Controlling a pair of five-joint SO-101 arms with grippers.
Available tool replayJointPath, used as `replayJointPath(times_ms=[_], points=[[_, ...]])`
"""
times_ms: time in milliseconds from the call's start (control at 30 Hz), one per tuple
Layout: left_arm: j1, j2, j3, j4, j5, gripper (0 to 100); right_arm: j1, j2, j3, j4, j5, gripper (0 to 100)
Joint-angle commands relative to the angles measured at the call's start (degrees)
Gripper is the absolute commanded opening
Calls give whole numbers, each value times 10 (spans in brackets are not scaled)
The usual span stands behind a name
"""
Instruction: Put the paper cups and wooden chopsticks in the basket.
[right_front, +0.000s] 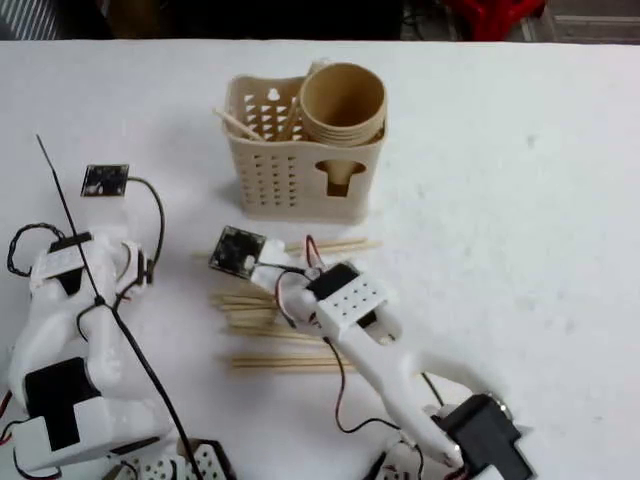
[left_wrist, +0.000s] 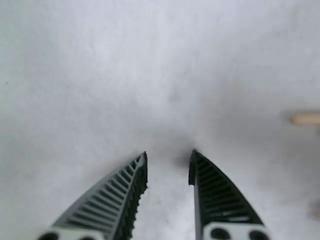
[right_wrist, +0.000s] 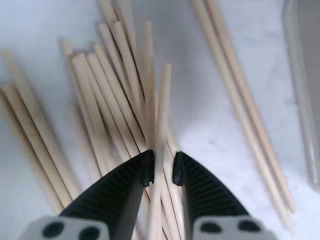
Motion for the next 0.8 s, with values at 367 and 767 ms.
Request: replayJointPath(times_ms=[367, 767], points=[[-2, -1, -3, -10, -4, 151, -3, -39, 3, 23, -3, 39], [-2, -1, -2, -10, -4, 151, -27, -29, 4, 8, 23, 130]])
